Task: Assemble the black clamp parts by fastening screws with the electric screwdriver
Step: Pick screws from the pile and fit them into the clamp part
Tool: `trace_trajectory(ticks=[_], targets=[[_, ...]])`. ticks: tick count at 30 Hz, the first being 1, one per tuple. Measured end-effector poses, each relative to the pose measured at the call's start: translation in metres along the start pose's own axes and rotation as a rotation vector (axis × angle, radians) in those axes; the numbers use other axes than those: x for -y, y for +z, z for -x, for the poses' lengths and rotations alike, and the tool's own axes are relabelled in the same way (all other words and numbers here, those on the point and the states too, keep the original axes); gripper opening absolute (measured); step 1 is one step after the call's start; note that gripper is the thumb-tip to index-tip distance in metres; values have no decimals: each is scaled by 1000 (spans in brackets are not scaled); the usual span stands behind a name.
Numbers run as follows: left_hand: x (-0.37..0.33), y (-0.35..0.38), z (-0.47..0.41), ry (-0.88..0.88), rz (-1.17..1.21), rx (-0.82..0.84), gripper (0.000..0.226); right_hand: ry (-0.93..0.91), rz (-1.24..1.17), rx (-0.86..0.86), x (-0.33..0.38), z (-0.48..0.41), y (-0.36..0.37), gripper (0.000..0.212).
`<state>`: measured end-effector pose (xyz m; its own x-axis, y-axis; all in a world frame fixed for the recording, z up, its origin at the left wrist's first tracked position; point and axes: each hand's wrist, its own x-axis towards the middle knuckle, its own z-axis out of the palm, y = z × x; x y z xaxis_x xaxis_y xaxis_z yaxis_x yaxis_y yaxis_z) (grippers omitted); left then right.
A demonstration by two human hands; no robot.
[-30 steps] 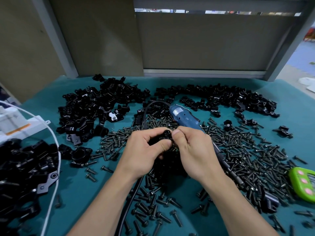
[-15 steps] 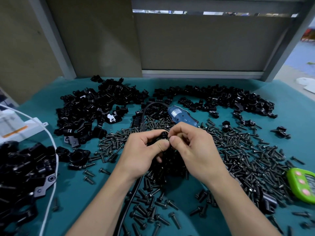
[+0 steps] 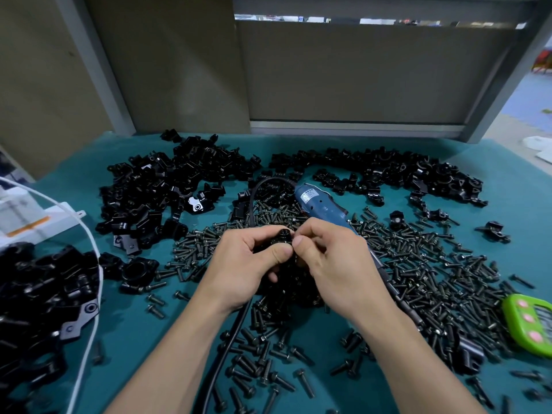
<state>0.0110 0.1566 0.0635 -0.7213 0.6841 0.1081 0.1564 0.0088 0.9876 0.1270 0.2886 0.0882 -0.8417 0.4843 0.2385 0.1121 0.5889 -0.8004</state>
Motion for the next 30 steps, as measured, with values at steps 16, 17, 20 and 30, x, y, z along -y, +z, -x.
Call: trace_trajectory(ticks=[16,17,20,30], targets=[[0,1,2,52,-27,59,29,-59,103,48,-6,-4,-1,41],[1,1,2,48,-62,41,30,-34,103,45,-7,-4,0,45],[1,2,4,72,-201,18,34,102,0,52,-11,-5,3,51],[2,2,2,46,-155,16,33,-44,34,27,-7,-2,-1,33]])
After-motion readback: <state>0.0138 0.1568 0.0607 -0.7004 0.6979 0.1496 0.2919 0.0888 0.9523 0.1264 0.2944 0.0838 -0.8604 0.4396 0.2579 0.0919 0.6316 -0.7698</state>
